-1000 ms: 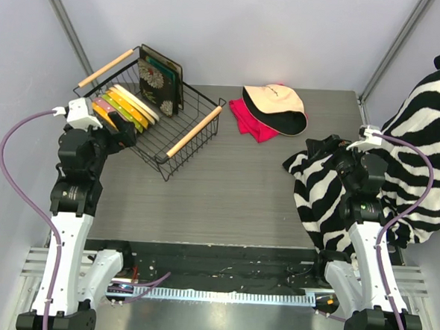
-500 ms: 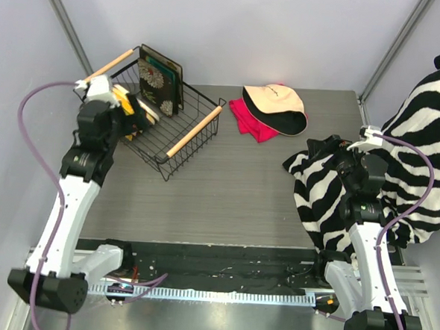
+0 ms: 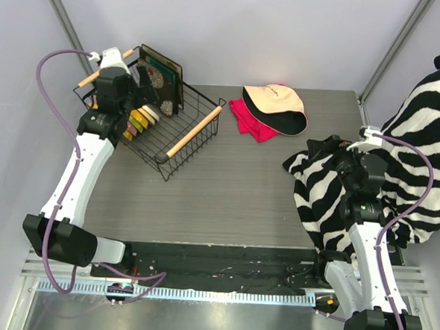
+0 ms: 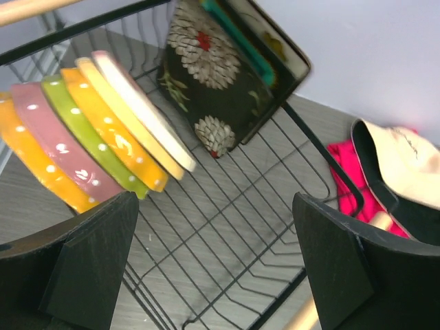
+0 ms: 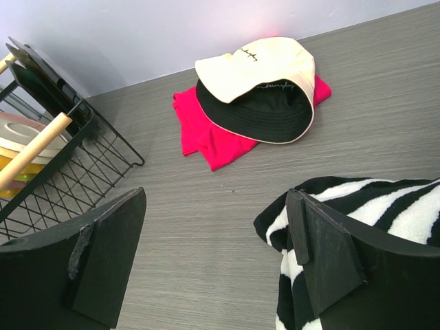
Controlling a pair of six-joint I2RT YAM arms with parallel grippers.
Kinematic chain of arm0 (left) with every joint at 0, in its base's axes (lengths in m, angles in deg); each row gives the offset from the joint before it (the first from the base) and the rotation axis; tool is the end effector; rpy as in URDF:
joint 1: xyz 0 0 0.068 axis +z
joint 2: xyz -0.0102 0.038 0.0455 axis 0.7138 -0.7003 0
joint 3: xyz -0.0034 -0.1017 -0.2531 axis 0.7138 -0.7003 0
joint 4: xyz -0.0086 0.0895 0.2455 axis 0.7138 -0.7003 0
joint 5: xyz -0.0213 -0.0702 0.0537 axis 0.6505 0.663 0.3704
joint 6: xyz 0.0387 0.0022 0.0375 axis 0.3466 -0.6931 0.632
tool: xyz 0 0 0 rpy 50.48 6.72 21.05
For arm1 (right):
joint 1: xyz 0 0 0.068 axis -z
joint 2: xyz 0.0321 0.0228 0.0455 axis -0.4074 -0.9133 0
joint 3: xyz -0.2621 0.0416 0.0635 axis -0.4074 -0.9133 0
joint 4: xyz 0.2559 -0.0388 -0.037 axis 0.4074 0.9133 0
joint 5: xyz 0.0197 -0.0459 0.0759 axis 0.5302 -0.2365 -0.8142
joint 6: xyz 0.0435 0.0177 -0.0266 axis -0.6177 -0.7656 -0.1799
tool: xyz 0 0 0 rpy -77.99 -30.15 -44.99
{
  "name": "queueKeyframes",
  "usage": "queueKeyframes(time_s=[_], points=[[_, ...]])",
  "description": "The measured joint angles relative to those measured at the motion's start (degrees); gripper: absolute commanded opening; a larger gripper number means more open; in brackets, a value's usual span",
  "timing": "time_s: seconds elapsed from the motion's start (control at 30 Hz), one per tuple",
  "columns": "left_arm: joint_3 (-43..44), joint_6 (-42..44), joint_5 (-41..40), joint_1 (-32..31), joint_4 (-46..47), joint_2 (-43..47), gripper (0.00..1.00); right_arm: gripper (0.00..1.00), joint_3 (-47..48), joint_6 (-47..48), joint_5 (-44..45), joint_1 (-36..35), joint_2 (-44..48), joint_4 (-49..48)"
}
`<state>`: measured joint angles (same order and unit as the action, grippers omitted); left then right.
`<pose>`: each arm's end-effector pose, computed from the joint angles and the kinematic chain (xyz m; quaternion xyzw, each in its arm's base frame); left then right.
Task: Unload the plates from the dish rack
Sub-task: Unload the plate from the dish rack.
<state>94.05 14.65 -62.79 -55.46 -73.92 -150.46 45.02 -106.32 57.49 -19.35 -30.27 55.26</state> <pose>0.2967 -0.0421 0.4238 -0.1679 0.7907 -0.0556 0.5861 0.1895 -0.0066 0.3158 0.0718 0.7329 0.1798 0.6522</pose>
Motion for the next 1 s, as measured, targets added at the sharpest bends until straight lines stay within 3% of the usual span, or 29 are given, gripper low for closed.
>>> queueKeyframes(time_s=[0.27, 0.5, 0.77, 1.0], points=[[-2.9, -7.4, 3.2, 12.9, 0.6, -0.8, 0.99, 0.91, 0.0, 0.0, 0.0, 0.0, 0.4, 0.4], [-5.8, -9.9, 6.9, 12.7, 2.8, -1.8, 0.93, 0.91, 0.0, -0.1, 0.0, 0.0, -0.3, 0.4], [-0.3, -16.2, 10.8, 12.4, 8.0, -12.9, 0.85, 0.91, 0.0, -0.1, 0.0, 0.0, -0.6, 0.3], [13.5, -18.0, 11.8, 10.1, 9.1, -27.5, 0.82, 0.9, 0.0, -0.1, -0.1, 0.0, -0.9, 0.3]])
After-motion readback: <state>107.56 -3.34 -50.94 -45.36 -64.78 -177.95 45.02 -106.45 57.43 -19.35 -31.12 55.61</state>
